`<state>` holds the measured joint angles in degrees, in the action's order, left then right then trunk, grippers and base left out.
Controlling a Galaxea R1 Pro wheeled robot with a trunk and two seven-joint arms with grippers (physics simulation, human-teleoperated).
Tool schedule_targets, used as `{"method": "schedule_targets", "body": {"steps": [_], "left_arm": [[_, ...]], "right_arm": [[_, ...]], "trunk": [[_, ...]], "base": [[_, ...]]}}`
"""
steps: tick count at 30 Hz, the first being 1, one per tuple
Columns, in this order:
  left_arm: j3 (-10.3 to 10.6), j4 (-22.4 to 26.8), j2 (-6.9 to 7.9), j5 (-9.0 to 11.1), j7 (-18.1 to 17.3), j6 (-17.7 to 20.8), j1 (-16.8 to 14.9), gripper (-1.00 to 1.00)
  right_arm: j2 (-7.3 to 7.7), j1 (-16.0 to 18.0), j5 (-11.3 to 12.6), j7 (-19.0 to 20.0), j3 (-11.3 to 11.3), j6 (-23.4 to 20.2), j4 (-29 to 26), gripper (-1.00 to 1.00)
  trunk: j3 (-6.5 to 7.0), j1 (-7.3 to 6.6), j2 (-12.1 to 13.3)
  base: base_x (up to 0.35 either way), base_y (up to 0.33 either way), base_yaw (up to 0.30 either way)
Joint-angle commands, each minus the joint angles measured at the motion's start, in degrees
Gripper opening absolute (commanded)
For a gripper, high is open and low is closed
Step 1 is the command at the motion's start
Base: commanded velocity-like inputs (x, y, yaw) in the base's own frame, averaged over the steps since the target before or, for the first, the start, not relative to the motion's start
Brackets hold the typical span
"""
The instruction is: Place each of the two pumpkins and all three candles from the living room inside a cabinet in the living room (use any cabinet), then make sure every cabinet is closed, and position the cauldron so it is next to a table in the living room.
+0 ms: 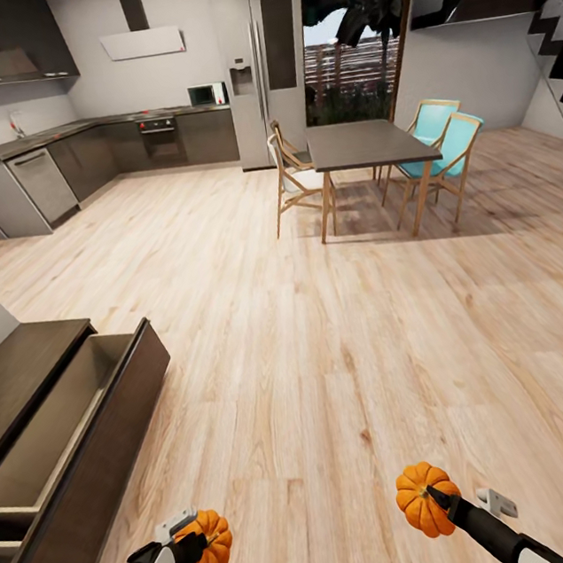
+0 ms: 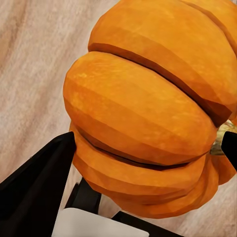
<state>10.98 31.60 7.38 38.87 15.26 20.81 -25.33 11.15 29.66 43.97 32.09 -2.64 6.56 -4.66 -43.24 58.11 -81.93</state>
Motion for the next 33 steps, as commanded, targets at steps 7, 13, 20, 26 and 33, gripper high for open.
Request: {"method": "schedule_targets", "body": {"steps": [7, 13, 20, 26, 33], "left_arm": [[0.7, 0.1, 0.06, 0.6, 0.6, 0.1, 0.0, -1.00], [1.5, 0.1, 0.05, 0.6, 0.5, 0.1, 0.0, -1.00], [1.9, 0.1, 0.03, 0.6, 0.3, 0.1, 0.0, -1.00], [2.0, 0.1, 0.03, 0.7, 0.2, 0.1, 0.0, -1.00], [2.5, -1.0, 0.03, 0.6, 0.1, 0.1, 0.0, -1.00]], "right_arm": [[-0.01, 0.0, 0.2, 0.1, -0.3, 0.3, 0.1, -1.00], [0.01, 0.0, 0.2, 0.0, -0.3, 0.4, 0.1, -1.00], [-0.01, 0.0, 0.2, 0.0, -0.3, 0.5, 0.2, -1.00], [0.01, 0.0, 0.2, 0.0, -0.3, 0.5, 0.5, -1.00], [0.02, 0.0, 0.2, 0.0, -0.2, 0.4, 0.5, -1.00]], "trunk": [[0.63, 0.00, 0.0], [1.20, 0.00, 0.0], [1.87, 0.00, 0.0], [2.44, 0.00, 0.0], [2.74, 0.00, 0.0]], "base": [[0.081, 0.000, 0.000], [0.135, 0.000, 0.000], [0.214, 0.000, 0.000], [0.295, 0.000, 0.000], [0.324, 0.000, 0.000]]}}
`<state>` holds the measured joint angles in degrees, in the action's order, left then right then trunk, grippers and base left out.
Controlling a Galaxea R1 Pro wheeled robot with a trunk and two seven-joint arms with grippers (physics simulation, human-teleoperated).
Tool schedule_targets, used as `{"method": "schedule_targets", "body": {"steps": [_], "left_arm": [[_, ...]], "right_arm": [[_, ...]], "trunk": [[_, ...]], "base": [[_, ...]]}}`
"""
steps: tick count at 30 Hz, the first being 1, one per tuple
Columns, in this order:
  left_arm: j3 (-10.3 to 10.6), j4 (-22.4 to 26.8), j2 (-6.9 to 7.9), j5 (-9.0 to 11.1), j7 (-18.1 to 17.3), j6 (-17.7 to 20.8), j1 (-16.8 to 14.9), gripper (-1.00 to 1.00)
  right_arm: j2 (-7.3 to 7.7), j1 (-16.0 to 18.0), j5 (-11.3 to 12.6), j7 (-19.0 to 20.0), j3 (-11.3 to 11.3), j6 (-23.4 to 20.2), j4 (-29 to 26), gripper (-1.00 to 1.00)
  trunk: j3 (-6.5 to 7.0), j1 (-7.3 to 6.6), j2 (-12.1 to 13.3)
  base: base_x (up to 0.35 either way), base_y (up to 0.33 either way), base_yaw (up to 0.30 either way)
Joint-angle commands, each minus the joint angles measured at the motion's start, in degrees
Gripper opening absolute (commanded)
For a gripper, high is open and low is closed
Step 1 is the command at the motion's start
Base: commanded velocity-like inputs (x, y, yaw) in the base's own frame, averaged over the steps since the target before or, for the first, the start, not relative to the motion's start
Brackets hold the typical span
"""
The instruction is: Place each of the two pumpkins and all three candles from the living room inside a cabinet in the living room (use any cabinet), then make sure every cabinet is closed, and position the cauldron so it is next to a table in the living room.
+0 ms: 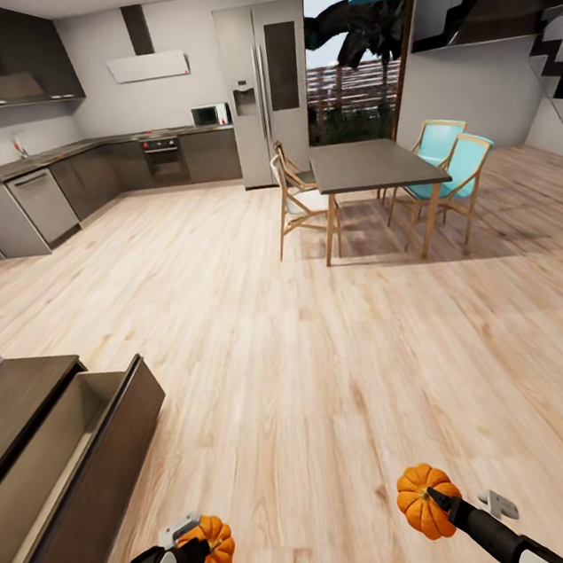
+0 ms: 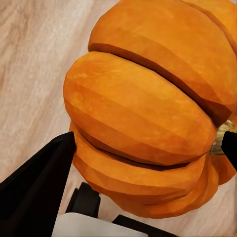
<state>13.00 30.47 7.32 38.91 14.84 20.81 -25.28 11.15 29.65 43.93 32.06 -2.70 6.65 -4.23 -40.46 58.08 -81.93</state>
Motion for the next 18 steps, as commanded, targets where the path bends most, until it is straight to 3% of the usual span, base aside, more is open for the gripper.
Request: {"method": "schedule_targets", "body": {"steps": [1, 18], "left_arm": [[0.5, 0.1, 0.08, 0.6, 0.5, 0.1, 0.0, -1.00], [0.5, 0.0, 0.06, 0.6, 0.5, 0.1, 0.0, -1.00]], "right_arm": [[0.01, 0.1, 0.3, 0.1, -0.1, 0.2, 0.0, -1.00], [0.01, 0.1, 0.4, 0.0, -0.1, 0.2, 0.1, -1.00]], "trunk": [[-0.04, 0.03, 0.0], [-0.03, 0.03, 0.0]], "base": [[0.326, 0.000, 0.000], [0.326, 0.000, 0.000]]}}
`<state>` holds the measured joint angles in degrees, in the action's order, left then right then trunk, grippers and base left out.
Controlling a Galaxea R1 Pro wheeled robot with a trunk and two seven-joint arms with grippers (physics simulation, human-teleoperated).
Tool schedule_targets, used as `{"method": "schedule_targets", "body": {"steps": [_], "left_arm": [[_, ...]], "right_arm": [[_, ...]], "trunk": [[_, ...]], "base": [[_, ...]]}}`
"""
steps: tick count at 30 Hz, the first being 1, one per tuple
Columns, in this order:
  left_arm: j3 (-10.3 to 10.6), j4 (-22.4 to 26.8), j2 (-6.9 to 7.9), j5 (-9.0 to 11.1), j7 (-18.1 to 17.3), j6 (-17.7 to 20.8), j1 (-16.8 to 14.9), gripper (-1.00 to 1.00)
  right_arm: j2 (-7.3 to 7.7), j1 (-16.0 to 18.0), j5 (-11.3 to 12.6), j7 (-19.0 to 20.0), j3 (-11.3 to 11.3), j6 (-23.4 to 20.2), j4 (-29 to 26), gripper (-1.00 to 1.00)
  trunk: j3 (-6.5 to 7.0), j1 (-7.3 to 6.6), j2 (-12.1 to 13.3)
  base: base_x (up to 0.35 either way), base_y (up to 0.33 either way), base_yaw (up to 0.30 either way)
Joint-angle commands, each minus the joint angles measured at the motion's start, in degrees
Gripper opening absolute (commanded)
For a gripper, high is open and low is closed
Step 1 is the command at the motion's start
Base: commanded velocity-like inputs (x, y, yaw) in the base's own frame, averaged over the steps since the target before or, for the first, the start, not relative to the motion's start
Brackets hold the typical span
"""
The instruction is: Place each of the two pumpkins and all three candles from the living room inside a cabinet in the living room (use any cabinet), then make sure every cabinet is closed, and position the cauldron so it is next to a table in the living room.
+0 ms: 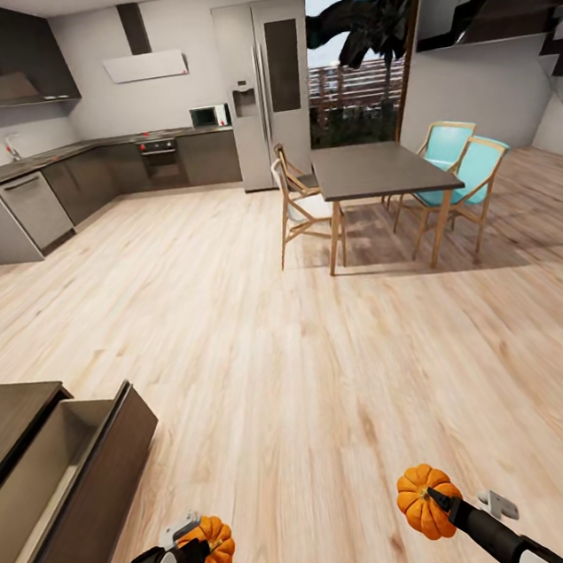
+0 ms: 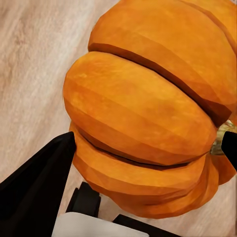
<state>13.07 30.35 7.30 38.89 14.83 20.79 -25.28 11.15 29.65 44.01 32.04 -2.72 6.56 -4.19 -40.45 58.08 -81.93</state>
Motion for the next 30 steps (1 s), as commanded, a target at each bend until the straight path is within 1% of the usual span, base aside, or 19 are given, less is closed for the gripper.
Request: {"method": "schedule_targets", "body": {"steps": [1, 6, 9, 12, 17, 23, 27, 30], "left_arm": [[0.5, 0.1, 0.08, 0.6, 0.5, 0.1, 0.0, -1.00], [0.5, 0.1, 0.07, 0.6, 0.5, 0.1, 0.0, -1.00], [0.5, 0.1, -0.60, 0.6, 0.5, 0.0, 0.0, -1.00], [0.7, 0.1, -0.82, 0.6, 0.5, 0.0, 0.0, -1.00], [1.6, 0.1, -0.88, 0.6, 0.5, 0.0, 0.0, -1.00], [1.9, 0.1, -0.88, 0.6, 0.5, 0.0, 0.0, -1.00], [1.9, 0.1, -0.88, 0.6, 0.5, 0.0, 0.0, -1.00], [1.9, 0.1, -0.88, 0.6, 0.5, 0.0, 0.0, -1.00]], "right_arm": [[0.01, 0.1, 0.3, 0.1, -0.1, 0.3, 0.1, -1.00], [0.05, 0.1, 0.2, 0.3, -0.1, 0.2, 0.0, -1.00], [0.09, 0.1, 0.3, 0.5, -0.1, 0.2, 0.0, -1.00], [0.10, 0.1, 0.3, 0.3, -0.1, 0.2, 0.0, -1.00], [0.06, 0.1, 0.3, 0.3, -0.1, 0.1, 0.0, -1.00], [0.07, 0.1, 0.3, 0.2, -0.1, 0.1, 0.0, -1.00], [0.02, 0.1, 0.3, 0.2, -0.1, 0.2, 0.0, -1.00], [0.01, 0.1, 0.2, 0.2, -0.1, 0.2, 0.0, -1.00]], "trunk": [[-0.04, 0.03, 0.0], [-0.04, 0.03, 0.0], [-0.04, 0.03, 0.0], [-0.04, 0.03, 0.0], [-0.04, 0.03, 0.0], [-0.04, 0.03, 0.0], [-0.04, 0.03, 0.0], [-0.04, 0.03, 0.0]], "base": [[0.326, 0.000, 0.000], [0.326, -0.003, 0.000], [0.326, -0.052, 0.000], [0.326, -0.068, 0.000], [0.326, -0.074, 0.000], [0.326, -0.106, 0.008], [0.326, -0.123, 0.117], [0.325, -0.130, 0.242]]}}
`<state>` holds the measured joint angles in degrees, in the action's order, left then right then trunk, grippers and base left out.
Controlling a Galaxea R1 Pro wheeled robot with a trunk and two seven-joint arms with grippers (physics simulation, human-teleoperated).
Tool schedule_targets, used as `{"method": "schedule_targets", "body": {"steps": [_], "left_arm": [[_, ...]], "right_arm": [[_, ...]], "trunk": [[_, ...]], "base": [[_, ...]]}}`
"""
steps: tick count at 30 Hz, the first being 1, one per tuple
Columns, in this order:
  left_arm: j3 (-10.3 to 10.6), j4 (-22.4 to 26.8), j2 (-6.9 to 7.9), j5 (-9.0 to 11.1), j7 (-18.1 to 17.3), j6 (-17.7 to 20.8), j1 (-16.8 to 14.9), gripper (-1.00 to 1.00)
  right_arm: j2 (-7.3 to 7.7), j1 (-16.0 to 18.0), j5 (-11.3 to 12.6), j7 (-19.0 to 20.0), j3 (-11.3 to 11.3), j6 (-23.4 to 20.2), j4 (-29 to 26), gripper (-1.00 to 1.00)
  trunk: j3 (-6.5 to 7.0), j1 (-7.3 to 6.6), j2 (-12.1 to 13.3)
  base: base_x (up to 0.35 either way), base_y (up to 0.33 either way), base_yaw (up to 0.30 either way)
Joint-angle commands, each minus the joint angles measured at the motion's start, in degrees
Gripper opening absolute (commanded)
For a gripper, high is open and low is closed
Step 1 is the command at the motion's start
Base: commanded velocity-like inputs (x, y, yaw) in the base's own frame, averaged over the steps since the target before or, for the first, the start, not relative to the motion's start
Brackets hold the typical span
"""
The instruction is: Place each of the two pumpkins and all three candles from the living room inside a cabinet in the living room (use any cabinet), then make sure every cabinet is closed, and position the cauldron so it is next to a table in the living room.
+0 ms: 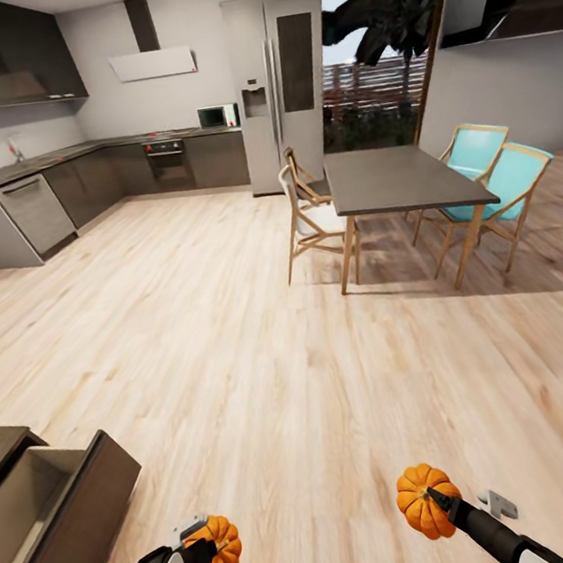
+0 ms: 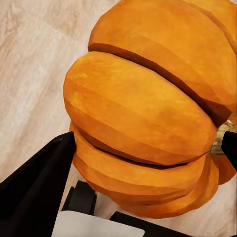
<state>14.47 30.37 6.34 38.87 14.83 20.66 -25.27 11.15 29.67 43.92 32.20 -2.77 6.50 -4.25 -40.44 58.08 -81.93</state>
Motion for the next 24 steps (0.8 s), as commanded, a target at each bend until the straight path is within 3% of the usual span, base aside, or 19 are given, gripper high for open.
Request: {"method": "schedule_targets", "body": {"steps": [1, 12, 24], "left_arm": [[0.5, 0.1, 0.07, 0.6, 0.6, 0.0, 0.0, -1.00], [0.6, 0.1, 0.07, 0.7, 0.6, -0.6, 0.0, -1.00], [0.6, 0.1, 0.02, 0.6, 0.5, -1.2, 0.0, -1.00]], "right_arm": [[0.02, 0.0, 0.3, 0.1, -0.1, 0.3, 0.0, -1.00], [0.02, 0.0, 0.2, 0.1, -0.1, 0.3, 0.0, -1.00], [0.02, 0.0, 0.2, 0.0, -0.1, 0.3, 0.0, -1.00]], "trunk": [[-0.05, 0.03, 0.0], [-0.05, 0.03, 0.0], [-0.05, 0.03, 0.0]], "base": [[0.311, -0.163, 0.269], [0.213, -0.208, 0.280], [0.029, -0.026, 0.282]]}}
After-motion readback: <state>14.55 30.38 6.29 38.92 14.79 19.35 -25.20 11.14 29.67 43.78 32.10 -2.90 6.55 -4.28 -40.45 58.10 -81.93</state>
